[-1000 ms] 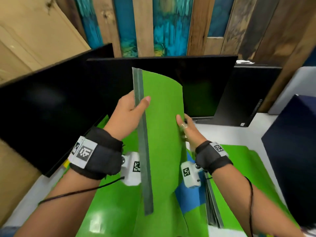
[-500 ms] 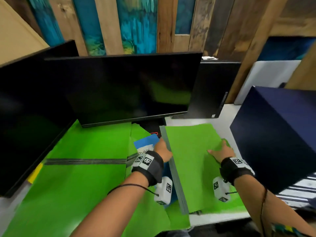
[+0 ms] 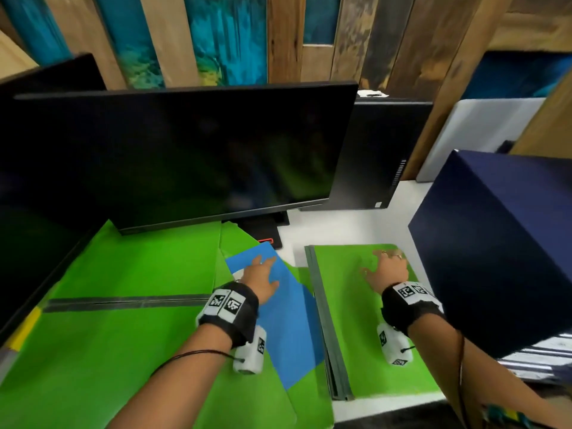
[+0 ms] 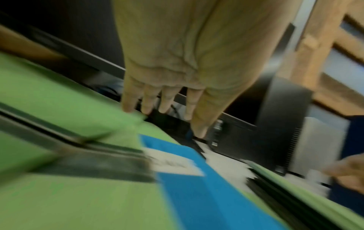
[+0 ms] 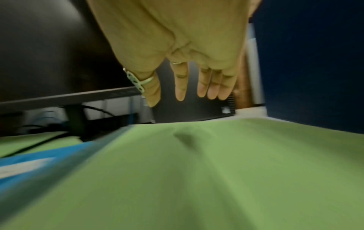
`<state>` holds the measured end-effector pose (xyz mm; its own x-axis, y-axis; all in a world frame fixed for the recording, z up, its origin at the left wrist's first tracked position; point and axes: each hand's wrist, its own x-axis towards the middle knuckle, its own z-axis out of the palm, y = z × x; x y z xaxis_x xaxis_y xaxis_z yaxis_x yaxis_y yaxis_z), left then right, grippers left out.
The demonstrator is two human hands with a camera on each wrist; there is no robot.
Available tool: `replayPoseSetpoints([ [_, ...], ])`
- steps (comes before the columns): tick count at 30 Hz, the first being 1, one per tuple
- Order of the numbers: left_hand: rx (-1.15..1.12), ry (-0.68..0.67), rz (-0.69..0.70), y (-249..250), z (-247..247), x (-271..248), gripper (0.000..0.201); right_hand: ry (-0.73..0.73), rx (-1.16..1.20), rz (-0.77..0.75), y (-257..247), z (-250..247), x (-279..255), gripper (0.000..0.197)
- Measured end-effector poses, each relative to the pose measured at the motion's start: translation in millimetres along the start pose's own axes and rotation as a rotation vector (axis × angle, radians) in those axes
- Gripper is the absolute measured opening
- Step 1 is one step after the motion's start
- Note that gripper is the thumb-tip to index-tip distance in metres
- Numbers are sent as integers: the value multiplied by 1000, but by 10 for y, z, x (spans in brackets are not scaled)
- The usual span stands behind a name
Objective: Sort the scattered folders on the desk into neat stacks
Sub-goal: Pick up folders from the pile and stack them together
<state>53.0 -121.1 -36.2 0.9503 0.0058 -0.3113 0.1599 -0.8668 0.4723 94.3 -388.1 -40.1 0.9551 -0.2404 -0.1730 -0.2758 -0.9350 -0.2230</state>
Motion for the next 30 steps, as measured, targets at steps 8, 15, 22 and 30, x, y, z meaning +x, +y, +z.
replayPoseSetpoints([
  [8,-20,164,-985,-1519,-515,-719,157,-277,216,-710,-1600,368,-514,35],
  [15,97,-81,-776,-1535,-279,-951,154,-420,38,-930,-2410,680,-810,50],
  [22,278,-288,-406,-1469,-82,-1182,149,-378,-250,-501,-2400,844,-585,103],
  [30,237,-202,-339,-1559,-24,-1237,148,-389,4,-187,-2138,806,-518,135],
])
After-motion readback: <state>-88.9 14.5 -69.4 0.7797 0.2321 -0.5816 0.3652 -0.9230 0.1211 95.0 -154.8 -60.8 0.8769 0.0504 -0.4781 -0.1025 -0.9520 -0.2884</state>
